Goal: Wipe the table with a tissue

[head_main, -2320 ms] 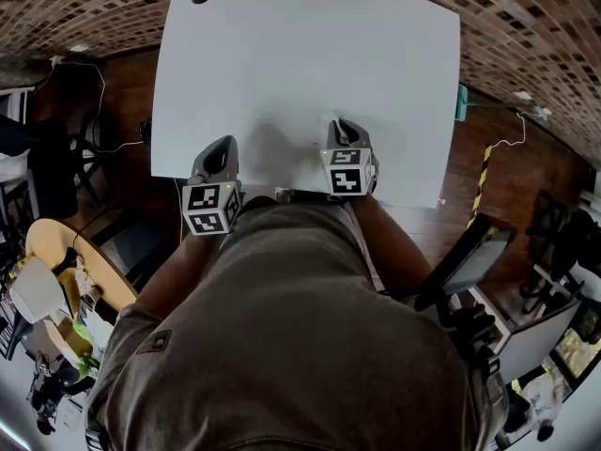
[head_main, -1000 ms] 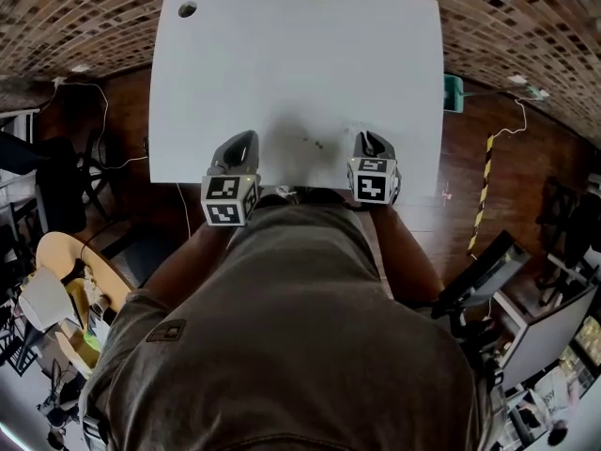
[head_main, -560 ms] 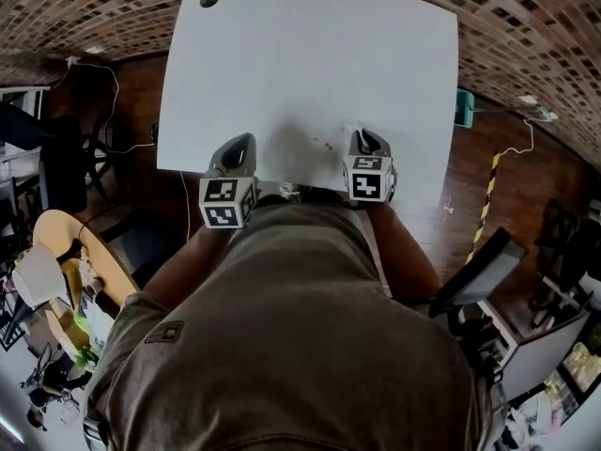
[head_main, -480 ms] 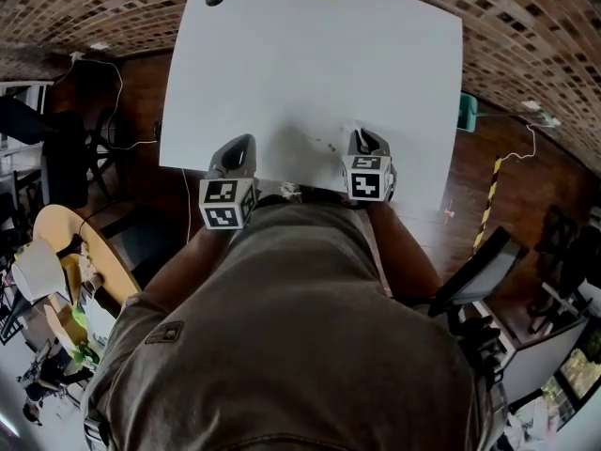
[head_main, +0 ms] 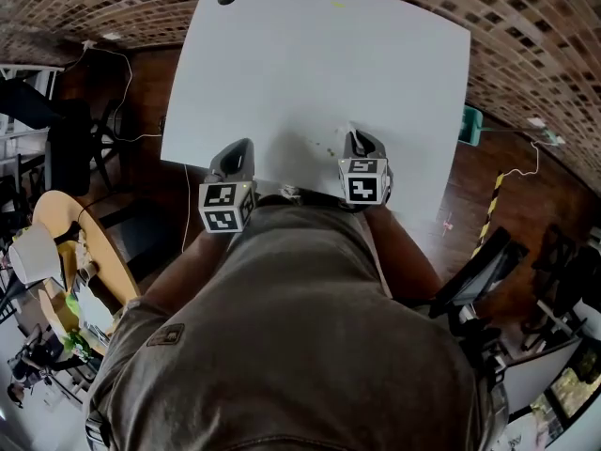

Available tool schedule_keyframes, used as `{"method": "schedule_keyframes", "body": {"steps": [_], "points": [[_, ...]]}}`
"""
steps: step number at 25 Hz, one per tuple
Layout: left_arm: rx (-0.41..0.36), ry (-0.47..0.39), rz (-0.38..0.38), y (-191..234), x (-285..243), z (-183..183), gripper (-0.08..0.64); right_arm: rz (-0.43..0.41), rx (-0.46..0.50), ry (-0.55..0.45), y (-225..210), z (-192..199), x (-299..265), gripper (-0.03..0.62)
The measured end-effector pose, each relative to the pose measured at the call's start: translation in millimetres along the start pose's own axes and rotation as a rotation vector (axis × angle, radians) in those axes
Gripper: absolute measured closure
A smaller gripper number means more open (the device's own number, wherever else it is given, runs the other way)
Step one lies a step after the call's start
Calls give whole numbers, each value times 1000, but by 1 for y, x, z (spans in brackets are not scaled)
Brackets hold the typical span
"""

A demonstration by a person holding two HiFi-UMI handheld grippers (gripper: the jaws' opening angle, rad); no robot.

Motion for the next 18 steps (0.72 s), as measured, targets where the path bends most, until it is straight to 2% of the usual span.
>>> {"method": "schedule_keyframes", "body": {"steps": [7,14,18], "points": [[-37,-10,40,-21,-23,-15,558,36,-10,-64,-22,2,22,549],[-120,-11,123,-38,-32,-23,558,116,-115,-63,-37,27,43,551],[-163,-1,178,-36,-28,-20,558,165,-186,-69,-30,38,56,551]]}}
Point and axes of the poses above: the fingertips, and each gripper's own axes: x backward along the fingers, y to its left, z out of its underside, the point moved 2 cm from there along x, backward along the fingers, and after that the axes turned 13 degrees about y, right-handed, at the moved point
